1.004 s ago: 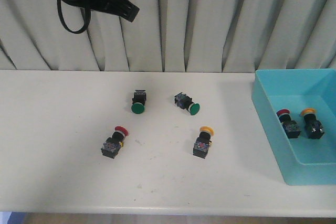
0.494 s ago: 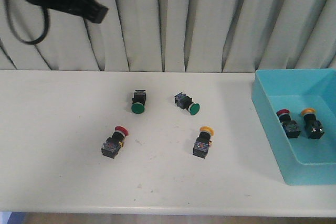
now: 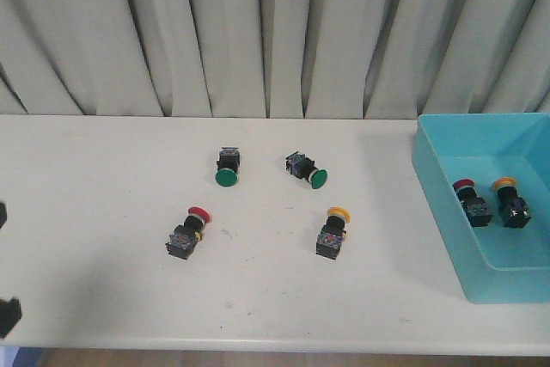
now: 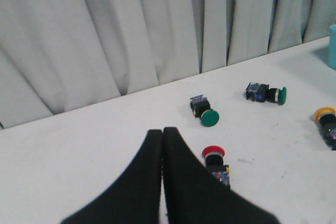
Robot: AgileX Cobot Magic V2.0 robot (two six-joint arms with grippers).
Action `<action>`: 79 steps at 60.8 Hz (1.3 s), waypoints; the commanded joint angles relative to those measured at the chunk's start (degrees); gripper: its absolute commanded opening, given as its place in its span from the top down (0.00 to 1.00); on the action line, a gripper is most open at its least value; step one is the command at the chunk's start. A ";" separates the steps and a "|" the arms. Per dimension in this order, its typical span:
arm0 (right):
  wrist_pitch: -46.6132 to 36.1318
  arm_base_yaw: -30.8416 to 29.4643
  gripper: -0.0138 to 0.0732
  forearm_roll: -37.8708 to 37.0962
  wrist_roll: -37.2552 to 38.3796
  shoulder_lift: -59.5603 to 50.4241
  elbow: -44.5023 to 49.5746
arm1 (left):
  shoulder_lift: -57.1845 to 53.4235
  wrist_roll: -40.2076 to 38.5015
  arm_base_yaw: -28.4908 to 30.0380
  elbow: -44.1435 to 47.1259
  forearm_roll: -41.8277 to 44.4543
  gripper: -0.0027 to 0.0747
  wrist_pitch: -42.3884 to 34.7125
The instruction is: Pick red and yellow buttons and place in box
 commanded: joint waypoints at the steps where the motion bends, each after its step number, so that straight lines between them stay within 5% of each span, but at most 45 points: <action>1: -3.67 0.08 0.85 0.58 0.12 -0.12 -1.54 | -5.43 -1.03 3.17 6.68 -0.97 0.97 -9.05; 23: -3.67 0.08 0.85 0.58 0.12 -0.12 -1.54 | -26.27 -1.03 15.01 23.51 -0.88 0.97 -11.63; 32: -3.61 0.08 0.85 0.58 0.12 -0.12 -1.54 | -33.93 -0.98 18.10 23.47 -0.88 0.97 -3.13; 79: -3.01 0.08 0.85 0.58 0.12 -0.12 -1.59 | -35.50 -0.77 10.52 23.47 -5.95 0.97 -1.25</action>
